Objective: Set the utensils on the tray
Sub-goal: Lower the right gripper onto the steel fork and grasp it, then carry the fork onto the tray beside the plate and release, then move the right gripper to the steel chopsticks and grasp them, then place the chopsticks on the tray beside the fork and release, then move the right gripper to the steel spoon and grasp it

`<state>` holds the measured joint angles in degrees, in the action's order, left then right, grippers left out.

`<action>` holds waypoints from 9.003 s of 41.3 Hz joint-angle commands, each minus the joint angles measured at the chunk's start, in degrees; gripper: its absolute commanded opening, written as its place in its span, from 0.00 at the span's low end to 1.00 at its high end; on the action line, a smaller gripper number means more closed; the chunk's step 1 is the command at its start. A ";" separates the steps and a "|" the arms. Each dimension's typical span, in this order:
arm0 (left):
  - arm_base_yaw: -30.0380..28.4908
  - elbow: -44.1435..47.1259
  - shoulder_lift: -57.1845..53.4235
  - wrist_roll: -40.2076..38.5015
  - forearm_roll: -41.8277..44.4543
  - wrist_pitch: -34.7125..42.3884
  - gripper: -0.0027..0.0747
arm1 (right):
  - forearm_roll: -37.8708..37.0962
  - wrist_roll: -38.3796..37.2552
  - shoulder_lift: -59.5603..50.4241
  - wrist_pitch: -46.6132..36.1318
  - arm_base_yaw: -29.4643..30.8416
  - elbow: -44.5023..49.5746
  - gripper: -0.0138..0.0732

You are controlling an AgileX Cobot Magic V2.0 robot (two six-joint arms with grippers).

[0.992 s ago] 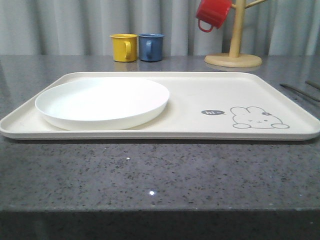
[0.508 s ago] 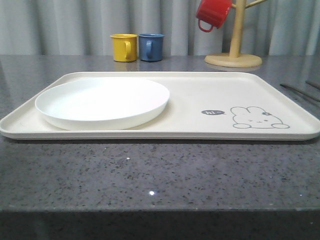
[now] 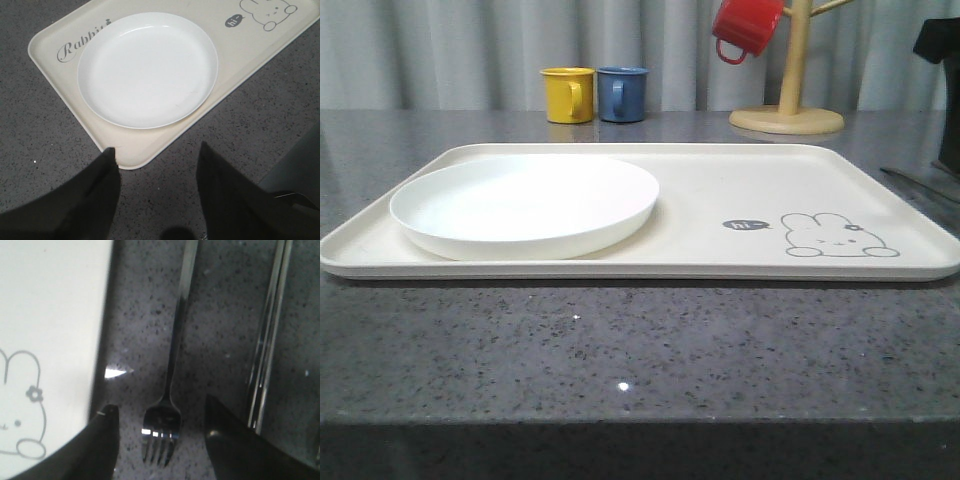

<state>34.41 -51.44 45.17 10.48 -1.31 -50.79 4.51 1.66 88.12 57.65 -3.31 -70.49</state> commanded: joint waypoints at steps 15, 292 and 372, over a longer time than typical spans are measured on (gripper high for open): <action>0.41 -1.40 -0.27 -0.51 -0.31 4.05 0.49 | -0.91 0.00 10.70 5.20 0.07 -11.78 0.51; 0.41 -1.40 -0.27 -0.51 -0.31 4.05 0.49 | -3.68 -5.87 4.29 18.86 -5.33 -18.05 0.48; 0.41 -1.40 -0.27 -0.51 -0.31 4.05 0.49 | 3.09 2.95 6.03 18.85 6.98 -17.73 0.20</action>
<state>34.41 -51.44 45.17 10.48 -1.31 -50.79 4.74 4.01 98.70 70.04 5.93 -86.88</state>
